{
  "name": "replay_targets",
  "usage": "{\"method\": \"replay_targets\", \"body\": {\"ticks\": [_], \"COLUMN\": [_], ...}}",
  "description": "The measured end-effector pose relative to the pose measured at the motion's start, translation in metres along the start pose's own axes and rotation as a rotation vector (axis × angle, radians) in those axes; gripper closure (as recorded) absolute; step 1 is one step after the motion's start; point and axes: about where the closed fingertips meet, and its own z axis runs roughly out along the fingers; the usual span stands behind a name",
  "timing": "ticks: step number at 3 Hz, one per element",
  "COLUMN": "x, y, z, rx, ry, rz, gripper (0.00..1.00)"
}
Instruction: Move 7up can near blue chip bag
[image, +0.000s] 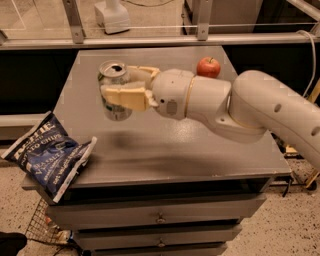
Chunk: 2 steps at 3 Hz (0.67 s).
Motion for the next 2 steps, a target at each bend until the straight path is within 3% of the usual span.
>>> {"method": "replay_targets", "body": {"ticks": [1, 2], "x": [0.022, 0.046], "y": [0.074, 0.112], "z": [-0.007, -0.033], "rx": [-0.043, 0.000], "ry": [0.023, 0.110], "rz": [0.009, 0.002], "gripper": [1.00, 1.00]}}
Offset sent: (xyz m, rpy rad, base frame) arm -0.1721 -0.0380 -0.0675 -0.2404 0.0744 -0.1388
